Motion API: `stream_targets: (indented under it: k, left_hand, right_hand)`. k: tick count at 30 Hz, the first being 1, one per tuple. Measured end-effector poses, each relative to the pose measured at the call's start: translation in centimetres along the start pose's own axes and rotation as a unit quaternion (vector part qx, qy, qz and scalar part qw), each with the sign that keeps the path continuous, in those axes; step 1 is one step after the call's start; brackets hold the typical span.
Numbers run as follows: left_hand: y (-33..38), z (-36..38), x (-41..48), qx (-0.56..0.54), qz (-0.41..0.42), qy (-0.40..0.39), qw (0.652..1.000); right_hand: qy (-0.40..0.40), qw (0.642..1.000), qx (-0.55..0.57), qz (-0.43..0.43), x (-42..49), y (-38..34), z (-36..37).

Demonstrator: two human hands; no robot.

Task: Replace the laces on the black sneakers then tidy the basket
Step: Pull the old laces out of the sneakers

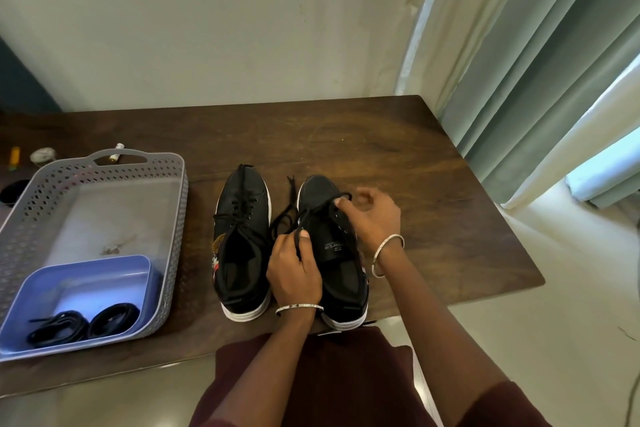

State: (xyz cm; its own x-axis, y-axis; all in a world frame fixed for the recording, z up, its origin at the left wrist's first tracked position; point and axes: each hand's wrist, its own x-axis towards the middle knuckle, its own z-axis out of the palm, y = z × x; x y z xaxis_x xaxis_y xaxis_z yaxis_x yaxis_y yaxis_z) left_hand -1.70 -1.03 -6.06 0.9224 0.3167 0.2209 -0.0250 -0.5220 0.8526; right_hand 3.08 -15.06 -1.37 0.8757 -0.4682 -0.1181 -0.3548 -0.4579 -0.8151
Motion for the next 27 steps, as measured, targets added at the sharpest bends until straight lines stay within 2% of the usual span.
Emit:
stream_targets:
  k: [1, 3, 5, 7, 11, 13, 14, 16, 17, 19, 21, 23, 25, 27]
  left_hand:
    - [0.0, 0.1, 0.0, -0.001, 0.002, -0.001, 1.0]
    - [0.0, 0.1, 0.1, -0.004, 0.007, 0.0, 1.0]
    - [-0.2, 0.1, 0.1, -0.006, 0.014, 0.002, 1.0]
    - [-0.2, 0.0, 0.1, -0.007, 0.017, 0.003, 1.0]
    - [-0.1, -0.1, 0.1, -0.011, 0.017, 0.001, 1.0]
    - [-0.2, 0.0, 0.1, -0.009, 0.021, 0.0, 1.0]
    - [-0.2, 0.0, 0.1, -0.009, 0.02, 0.0, 1.0]
    - [-0.3, 0.0, 0.1, -0.009, 0.012, -0.003, 1.0]
    - [-0.3, 0.0, 0.1, -0.008, 0.01, -0.004, 1.0]
    - [-0.4, 0.0, 0.0, -0.01, 0.011, -0.004, 1.0]
    - [-0.4, -0.1, 0.0, -0.017, 0.013, -0.004, 1.0]
    - [-0.3, -0.1, 0.0, -0.02, 0.015, -0.004, 1.0]
    - [-0.2, 0.0, 0.0, -0.019, 0.015, -0.006, 1.0]
    - [-0.1, 0.0, 0.0, -0.018, 0.017, -0.003, 1.0]
  right_hand:
    - [0.022, 0.991, -0.078, -0.105, -0.1, -0.3, -0.2]
    - [-0.001, 0.942, -0.182, -0.281, -0.6, -1.3, 0.0]
    - [-0.037, 0.881, -0.28, -0.38, -0.8, -1.6, 0.9]
    - [-0.01, 0.84, -0.341, -0.423, -0.7, -1.4, 2.0]
    - [0.023, 0.843, -0.313, -0.438, -0.7, -0.6, 3.0]
    - [0.009, 0.893, -0.23, -0.386, -1.0, -0.4, 2.4]
    - [0.008, 0.929, -0.16, -0.333, -1.1, -0.5, 2.1]
    - [0.037, 0.986, 0.012, -0.164, -0.9, -0.1, 2.1]
    - [0.055, 0.991, 0.105, -0.061, -0.6, 0.1, 2.1]
    - [0.056, 0.964, 0.242, 0.097, -0.2, 1.2, 1.8]
    - [0.024, 0.962, 0.227, 0.152, -0.2, 1.5, 1.4]
    - [0.036, 0.986, 0.128, 0.096, -0.7, 1.0, 1.1]
    - [0.071, 0.996, -0.037, -0.041, -1.3, 0.5, 0.9]
    - [0.078, 0.954, -0.21, -0.201, -1.9, -0.7, 1.0]
